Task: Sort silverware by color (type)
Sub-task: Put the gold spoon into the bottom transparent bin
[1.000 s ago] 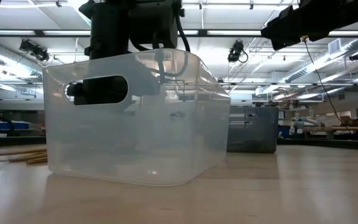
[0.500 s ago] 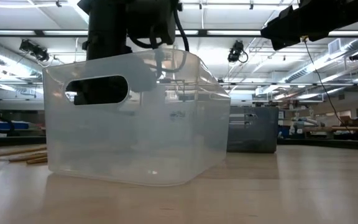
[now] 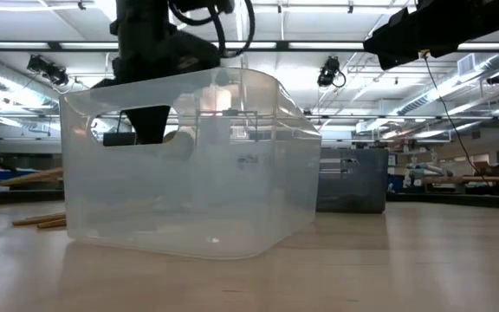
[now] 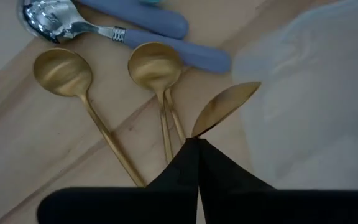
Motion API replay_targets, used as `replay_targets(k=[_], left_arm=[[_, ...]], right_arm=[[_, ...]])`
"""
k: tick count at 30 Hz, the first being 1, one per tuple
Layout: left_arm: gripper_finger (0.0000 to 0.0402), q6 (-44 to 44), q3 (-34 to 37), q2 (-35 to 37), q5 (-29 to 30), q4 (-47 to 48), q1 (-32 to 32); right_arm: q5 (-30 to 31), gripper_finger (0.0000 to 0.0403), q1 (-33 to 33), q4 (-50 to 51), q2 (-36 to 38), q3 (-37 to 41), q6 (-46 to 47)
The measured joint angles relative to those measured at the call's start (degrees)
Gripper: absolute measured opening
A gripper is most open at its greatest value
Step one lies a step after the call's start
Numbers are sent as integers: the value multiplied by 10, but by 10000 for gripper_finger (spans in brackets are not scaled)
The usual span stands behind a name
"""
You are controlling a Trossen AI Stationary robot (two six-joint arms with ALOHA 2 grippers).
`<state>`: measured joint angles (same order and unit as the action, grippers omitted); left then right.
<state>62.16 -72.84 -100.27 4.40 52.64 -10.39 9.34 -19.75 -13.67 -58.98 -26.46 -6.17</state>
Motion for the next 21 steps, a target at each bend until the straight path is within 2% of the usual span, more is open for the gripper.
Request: replay_targets(k=[10, 21], left_arm=[[5, 22, 0, 50, -9, -22, 0], [5, 28, 0, 75, -17, -127, -1]], right_arm=[[0, 93, 0, 0, 0, 0, 0], [0, 93, 0, 0, 0, 0, 0]])
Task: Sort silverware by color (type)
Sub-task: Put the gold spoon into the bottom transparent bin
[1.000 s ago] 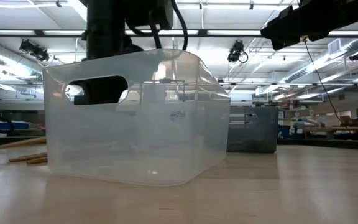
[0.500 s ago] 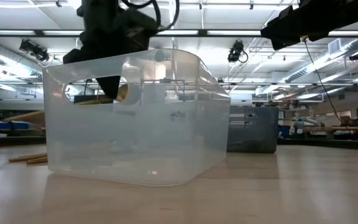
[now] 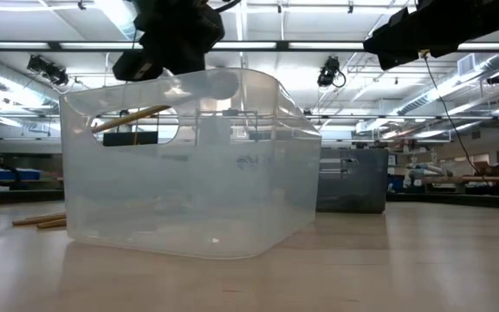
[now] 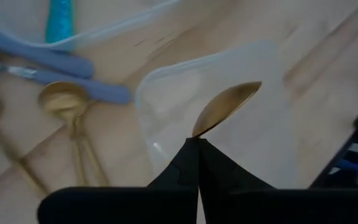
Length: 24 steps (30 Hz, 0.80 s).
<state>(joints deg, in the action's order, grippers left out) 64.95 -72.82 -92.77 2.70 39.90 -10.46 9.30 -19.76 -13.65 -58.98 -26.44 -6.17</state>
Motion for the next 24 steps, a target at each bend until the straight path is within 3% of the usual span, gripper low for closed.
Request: replay_targets(k=[16, 24], left_arm=[[5, -11, 0, -2, 0, -81, 0], [5, -11, 0, -42, 0, -109, -9]], right_arm=[[0, 93, 0, -1, 0, 0, 0], [-1, 93, 0, 0, 0, 0, 0]])
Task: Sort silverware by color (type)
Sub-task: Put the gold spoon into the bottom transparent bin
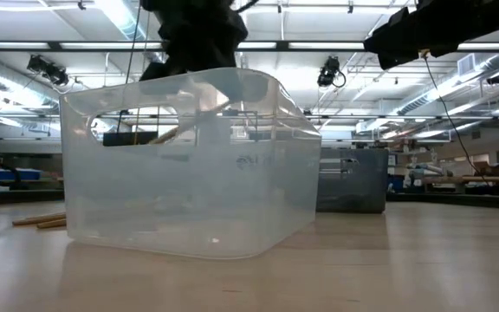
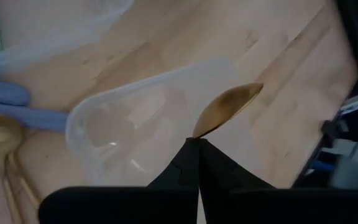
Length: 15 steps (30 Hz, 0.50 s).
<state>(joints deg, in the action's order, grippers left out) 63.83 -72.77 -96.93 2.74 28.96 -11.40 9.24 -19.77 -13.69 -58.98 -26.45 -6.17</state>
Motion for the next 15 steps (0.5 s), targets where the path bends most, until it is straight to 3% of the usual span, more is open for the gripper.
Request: replay_targets(k=[15], left_arm=[[5, 3, 0, -45, -2, -20, -21]], right_arm=[[0, 93, 0, 0, 0, 0, 0]])
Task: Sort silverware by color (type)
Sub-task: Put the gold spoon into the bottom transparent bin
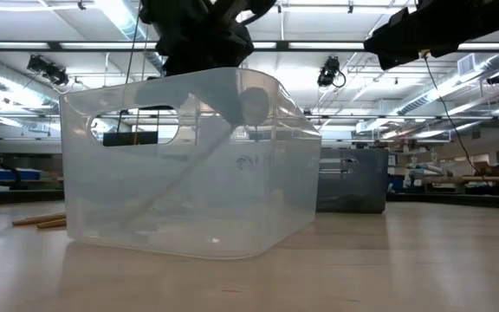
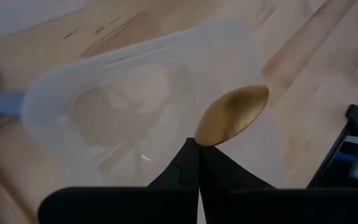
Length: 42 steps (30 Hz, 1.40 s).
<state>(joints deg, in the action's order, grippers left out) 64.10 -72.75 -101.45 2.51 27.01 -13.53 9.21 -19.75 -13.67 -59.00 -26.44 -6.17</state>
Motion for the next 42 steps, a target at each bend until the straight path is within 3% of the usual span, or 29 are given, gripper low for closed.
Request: replay_targets(k=[18, 36, 42], left_arm=[[22, -20, -1, -43, 11, -36, -12], [31, -22, -1, -6, -13, 68, -7], [32, -6, -1, -5, -8, 146, -7]], right_arm=[[0, 94, -1, 2, 0, 0, 0], [1, 94, -1, 1, 0, 0, 0], [0, 93, -1, 3, 0, 0, 1]])
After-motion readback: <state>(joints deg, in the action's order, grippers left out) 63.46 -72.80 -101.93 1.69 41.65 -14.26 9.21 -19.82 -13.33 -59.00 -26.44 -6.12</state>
